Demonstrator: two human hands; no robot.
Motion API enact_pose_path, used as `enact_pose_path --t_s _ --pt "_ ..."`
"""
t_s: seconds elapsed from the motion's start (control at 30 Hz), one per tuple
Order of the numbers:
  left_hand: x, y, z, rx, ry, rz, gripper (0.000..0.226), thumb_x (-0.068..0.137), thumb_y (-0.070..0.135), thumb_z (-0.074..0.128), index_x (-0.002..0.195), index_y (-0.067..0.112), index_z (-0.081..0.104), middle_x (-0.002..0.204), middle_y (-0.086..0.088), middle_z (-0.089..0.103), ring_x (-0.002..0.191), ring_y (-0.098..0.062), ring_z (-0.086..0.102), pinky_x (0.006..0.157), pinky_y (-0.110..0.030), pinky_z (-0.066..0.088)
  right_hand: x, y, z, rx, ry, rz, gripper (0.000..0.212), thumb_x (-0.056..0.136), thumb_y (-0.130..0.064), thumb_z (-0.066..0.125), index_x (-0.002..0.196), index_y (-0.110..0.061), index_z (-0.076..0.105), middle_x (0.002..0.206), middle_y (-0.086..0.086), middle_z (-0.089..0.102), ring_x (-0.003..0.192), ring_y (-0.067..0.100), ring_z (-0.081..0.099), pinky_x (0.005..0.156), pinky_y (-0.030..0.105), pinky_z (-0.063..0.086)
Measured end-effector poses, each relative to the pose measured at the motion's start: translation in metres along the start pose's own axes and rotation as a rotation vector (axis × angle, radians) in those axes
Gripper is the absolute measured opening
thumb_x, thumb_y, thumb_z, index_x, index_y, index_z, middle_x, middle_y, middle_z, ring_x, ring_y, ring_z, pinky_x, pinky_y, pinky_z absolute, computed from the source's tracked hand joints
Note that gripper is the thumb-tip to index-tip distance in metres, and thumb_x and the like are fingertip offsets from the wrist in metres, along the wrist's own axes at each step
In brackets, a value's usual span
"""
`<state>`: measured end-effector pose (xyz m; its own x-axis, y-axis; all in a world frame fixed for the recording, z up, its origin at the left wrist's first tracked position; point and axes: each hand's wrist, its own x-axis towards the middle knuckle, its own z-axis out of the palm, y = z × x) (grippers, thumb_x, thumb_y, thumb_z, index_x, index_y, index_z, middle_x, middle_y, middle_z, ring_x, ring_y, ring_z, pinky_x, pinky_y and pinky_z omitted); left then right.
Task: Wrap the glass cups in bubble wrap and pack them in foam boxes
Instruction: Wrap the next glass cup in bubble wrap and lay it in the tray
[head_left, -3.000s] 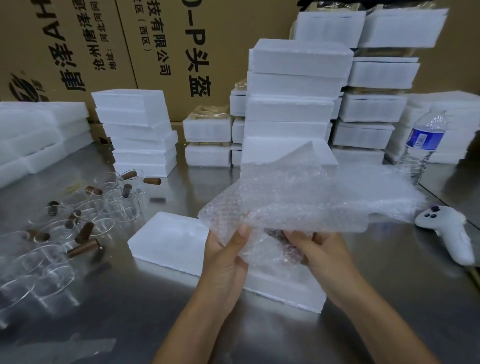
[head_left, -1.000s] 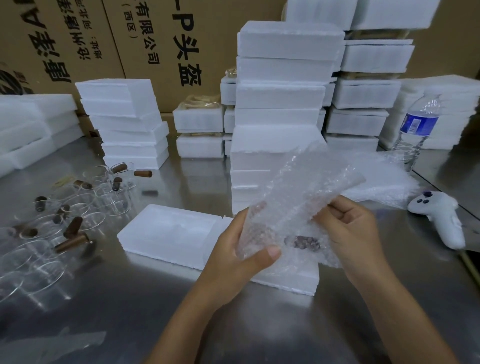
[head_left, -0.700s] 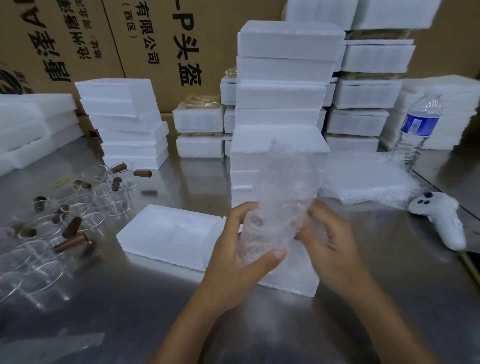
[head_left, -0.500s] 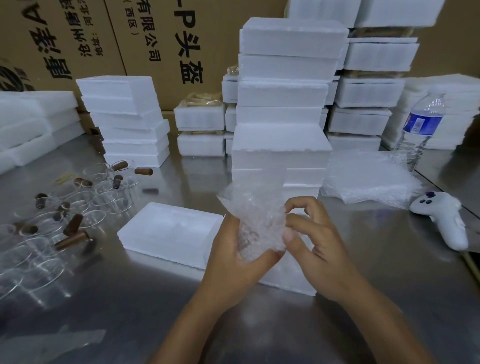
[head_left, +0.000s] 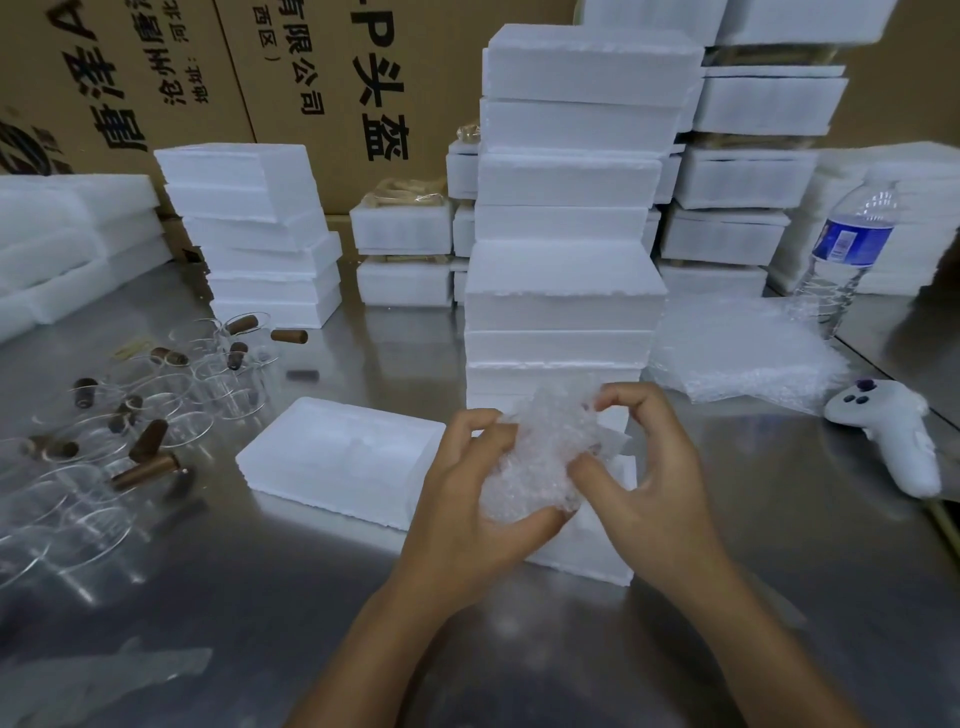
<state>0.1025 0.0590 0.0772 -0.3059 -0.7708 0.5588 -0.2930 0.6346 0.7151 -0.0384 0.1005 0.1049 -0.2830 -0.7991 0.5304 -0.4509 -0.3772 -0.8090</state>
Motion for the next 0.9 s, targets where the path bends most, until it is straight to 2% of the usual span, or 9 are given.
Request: enact_pose_path --t_s 0.1,0.2,0.3,0.37,0.47,0.57,0.63,0.7,0.9 --pt "0.0 0.0 0.0 -0.039 0.01 0.001 0.051 0.065 0.056 0.071 0.11 0.04 0.053 0.113 0.015 0.049 0.104 0.0 0.052 0.076 -0.003 0.042 -0.005 -0.005 0.004 -0.053 -0.038 -0.193 0.024 0.078 -0.03 0.061 0.096 -0.041 0.051 0.104 -0.022 0.053 0.103 -0.001 0.052 0.088 0.013 0.042" --pt "-0.002 -0.004 0.0 -0.04 0.007 -0.023 0.056 0.063 0.054 0.074 0.109 0.052 0.041 0.111 0.023 0.048 0.104 0.0 0.053 0.078 -0.007 0.045 -0.007 -0.005 0.01 -0.113 0.007 -0.232 0.01 0.078 -0.036 0.061 0.087 -0.032 0.062 0.098 -0.023 0.054 0.103 0.009 0.055 0.088 0.025 0.044" --pt "-0.003 -0.003 0.002 -0.05 -0.005 0.007 0.072 0.06 0.049 0.078 0.11 0.058 0.029 0.113 0.022 0.049 0.104 0.003 0.053 0.077 -0.006 0.044 -0.004 -0.005 0.009 -0.053 0.034 -0.025 0.013 0.073 -0.028 0.076 0.065 -0.021 0.067 0.086 -0.018 0.058 0.097 0.0 0.056 0.085 0.014 0.041" --pt "-0.001 -0.004 0.003 0.034 0.014 0.164 0.076 0.062 0.04 0.081 0.12 0.043 0.033 0.118 0.02 0.045 0.109 0.008 0.046 0.086 -0.004 0.04 -0.001 -0.004 0.004 0.033 -0.012 0.113 0.018 0.067 -0.02 0.081 0.064 -0.023 0.063 0.088 -0.01 0.058 0.091 -0.002 0.055 0.078 0.005 0.038" --pt "0.0 -0.006 0.004 0.107 0.041 0.34 0.073 0.065 0.029 0.081 0.123 0.021 0.037 0.121 0.005 0.042 0.113 0.005 0.041 0.094 -0.007 0.038 0.003 0.0 -0.004 0.023 -0.072 0.22 0.031 0.063 -0.017 0.082 0.076 -0.024 0.055 0.092 0.0 0.056 0.092 0.01 0.053 0.08 0.015 0.04" --pt "-0.002 -0.003 0.004 0.155 -0.001 0.375 0.061 0.069 0.031 0.074 0.12 0.024 0.041 0.123 -0.004 0.044 0.111 -0.009 0.047 0.084 -0.014 0.047 0.002 0.003 -0.001 0.004 -0.093 0.293 0.04 0.057 -0.021 0.08 0.079 -0.027 0.048 0.097 0.002 0.051 0.097 0.016 0.047 0.078 0.021 0.041" --pt "-0.004 -0.001 0.005 0.191 -0.019 0.374 0.056 0.07 0.032 0.071 0.117 0.026 0.043 0.121 -0.009 0.047 0.108 -0.012 0.049 0.075 -0.022 0.053 0.0 0.004 0.003 -0.04 -0.069 0.274 0.038 0.058 -0.016 0.076 0.079 -0.027 0.046 0.098 -0.001 0.047 0.099 0.008 0.041 0.074 0.009 0.037" --pt "-0.005 -0.001 0.006 0.209 -0.016 0.369 0.055 0.069 0.034 0.073 0.115 0.026 0.044 0.12 -0.004 0.043 0.106 -0.011 0.048 0.075 -0.02 0.053 -0.002 0.005 0.005 -0.068 -0.062 0.235 0.038 0.06 -0.012 0.074 0.081 -0.028 0.046 0.099 -0.005 0.045 0.099 -0.001 0.037 0.069 0.0 0.032" --pt "-0.003 -0.005 0.003 0.187 0.075 0.273 0.056 0.064 0.047 0.074 0.108 0.026 0.045 0.115 0.001 0.044 0.102 -0.002 0.044 0.083 -0.004 0.041 -0.003 0.001 0.003 -0.028 -0.098 -0.009 0.034 0.072 -0.016 0.077 0.092 -0.036 0.06 0.119 -0.015 0.051 0.117 -0.005 0.042 0.088 0.0 0.029"
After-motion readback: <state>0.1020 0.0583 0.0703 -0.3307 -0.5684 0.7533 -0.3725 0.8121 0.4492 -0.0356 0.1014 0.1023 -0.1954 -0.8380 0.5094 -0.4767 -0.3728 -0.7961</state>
